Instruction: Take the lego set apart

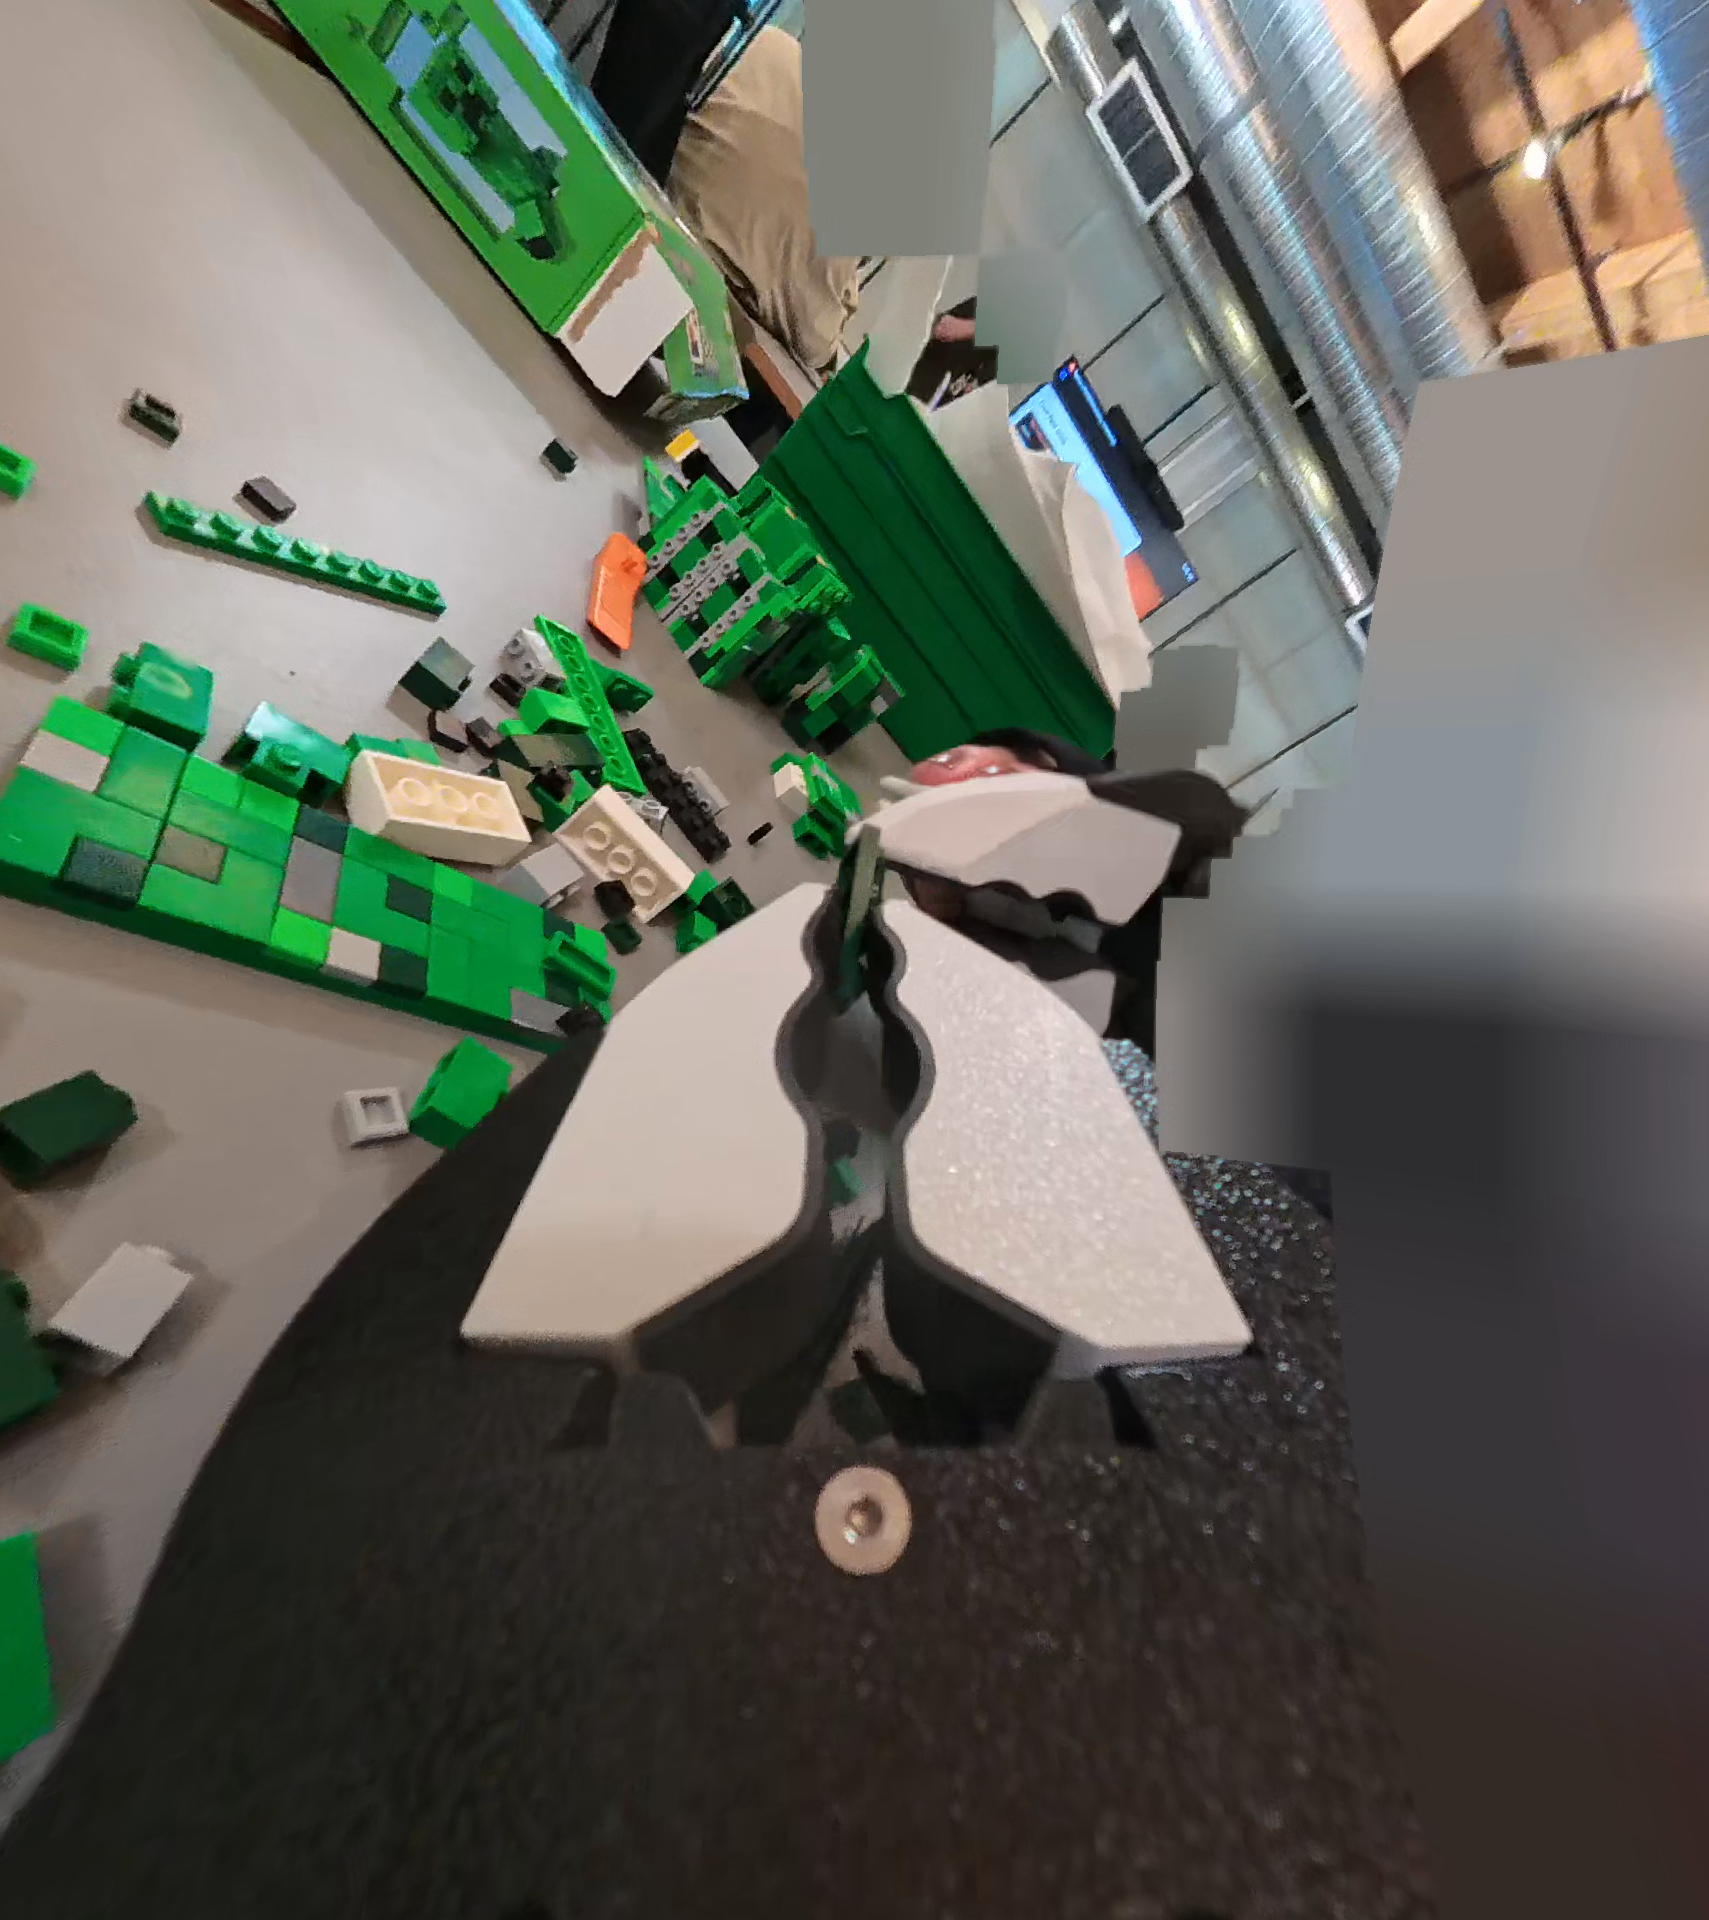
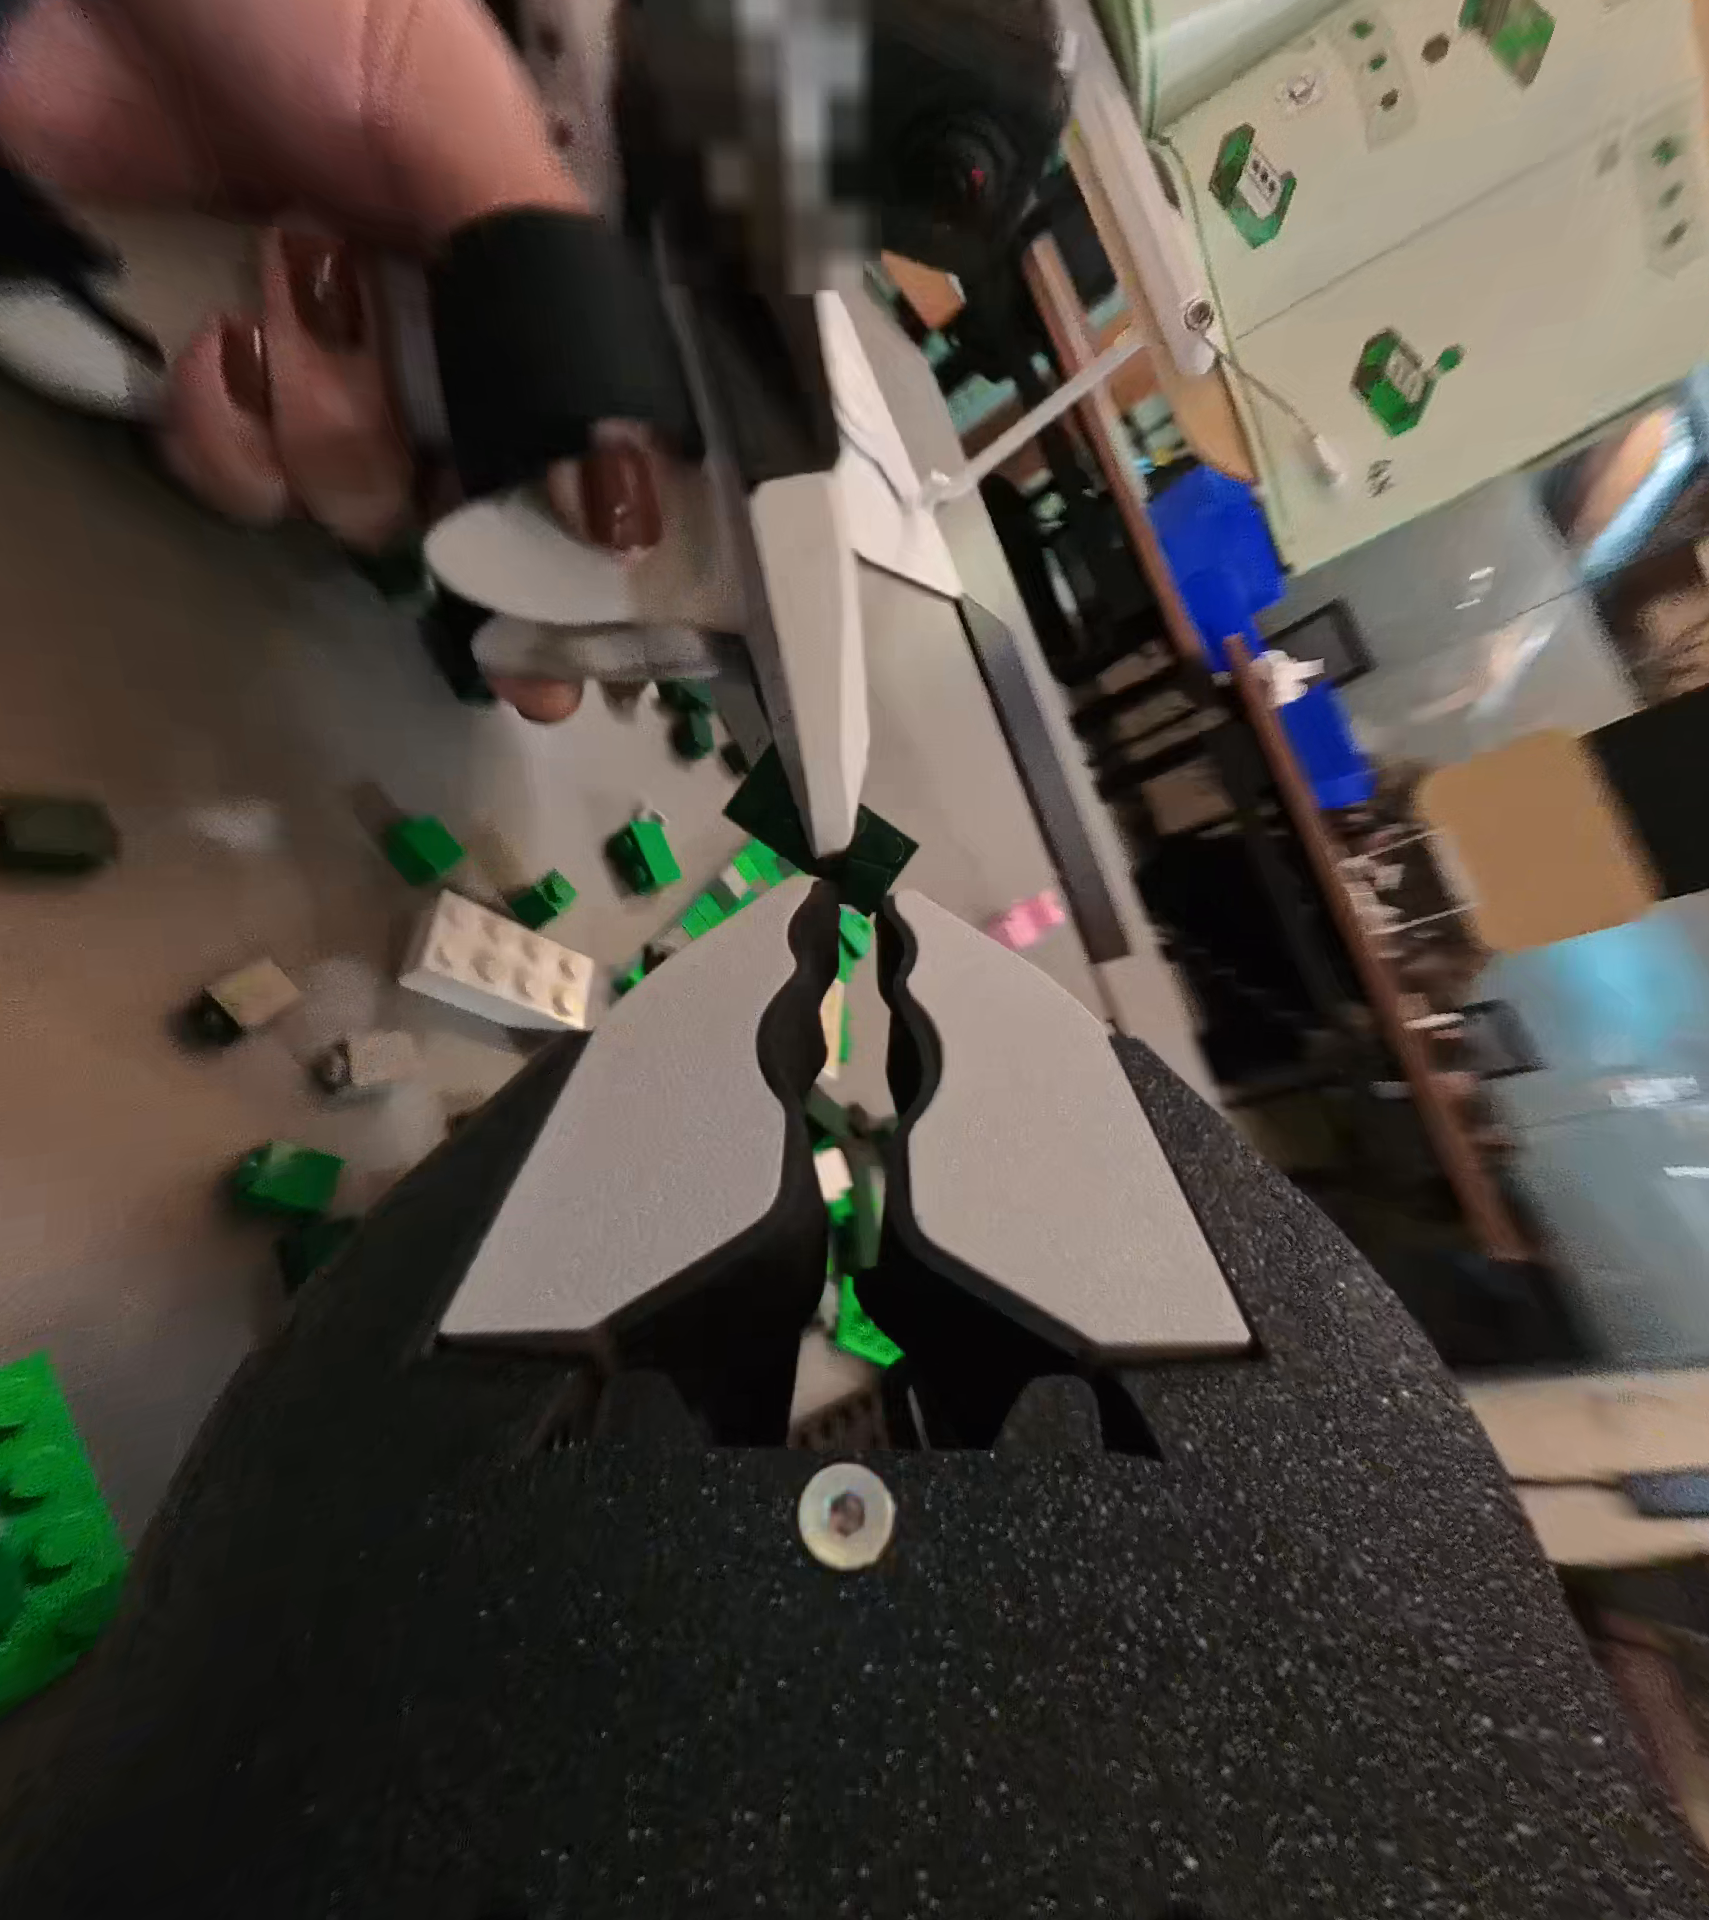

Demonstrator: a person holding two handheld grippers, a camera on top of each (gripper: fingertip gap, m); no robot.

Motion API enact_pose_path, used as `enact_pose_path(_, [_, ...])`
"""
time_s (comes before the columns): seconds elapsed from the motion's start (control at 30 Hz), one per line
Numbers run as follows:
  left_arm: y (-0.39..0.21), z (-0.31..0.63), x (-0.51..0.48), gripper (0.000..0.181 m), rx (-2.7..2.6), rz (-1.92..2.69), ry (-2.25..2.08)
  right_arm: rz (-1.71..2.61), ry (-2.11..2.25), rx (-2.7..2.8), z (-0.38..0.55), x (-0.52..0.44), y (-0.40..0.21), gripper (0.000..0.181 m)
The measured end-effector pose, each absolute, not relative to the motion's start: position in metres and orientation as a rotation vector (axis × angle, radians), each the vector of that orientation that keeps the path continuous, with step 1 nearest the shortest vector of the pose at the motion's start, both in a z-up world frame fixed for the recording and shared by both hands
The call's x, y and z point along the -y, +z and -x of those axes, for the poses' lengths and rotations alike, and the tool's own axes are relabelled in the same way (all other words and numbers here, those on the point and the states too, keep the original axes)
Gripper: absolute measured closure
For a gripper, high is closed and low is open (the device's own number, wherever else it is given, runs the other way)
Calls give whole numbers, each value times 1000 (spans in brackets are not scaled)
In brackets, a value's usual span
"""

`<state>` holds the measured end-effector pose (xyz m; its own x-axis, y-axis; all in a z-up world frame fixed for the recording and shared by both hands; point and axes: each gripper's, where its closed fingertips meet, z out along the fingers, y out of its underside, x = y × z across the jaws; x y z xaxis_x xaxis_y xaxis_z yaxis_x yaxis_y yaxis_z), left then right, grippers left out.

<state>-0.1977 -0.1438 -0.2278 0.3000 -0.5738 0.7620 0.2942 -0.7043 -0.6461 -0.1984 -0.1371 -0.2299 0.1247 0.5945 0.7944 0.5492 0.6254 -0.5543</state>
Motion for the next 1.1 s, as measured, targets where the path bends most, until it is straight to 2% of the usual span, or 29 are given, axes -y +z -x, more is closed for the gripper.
enact_pose_path(0.03, [-227, 197, 145, 178, -283, 1828, -1477, 1053, 156, 1515, 199, 138, -229, 175])
enact_pose_path(0.37, [-229, 191, 148, 177, -446, 1824, -1361, 1408, 924, 1404, 193, 145, -231, 174])
enact_pose_path(0.6, [-223, 190, 148, 177, -496, 1788, -1297, 1526, 1260, 1274, 192, 147, -225, 174])
enact_pose_path(0.67, [-225, 190, 146, 177, -454, 1808, -1315, 1498, 1169, 1310, 192, 145, -227, 174])
enact_pose_path(0.93, [-227, 192, 143, 177, -351, 1858, -1320, 1049, 160, 1537, 194, 135, -228, 174])
enact_pose_path(1.03, [-231, 194, 144, 178, -381, 1888, -1272, 959, 0, 1581, 196, 136, -231, 173])
enact_pose_path(1.1, [-234, 194, 147, 178, -472, 1898, -1214, 1003, 82, 1589, 197, 140, -234, 172])
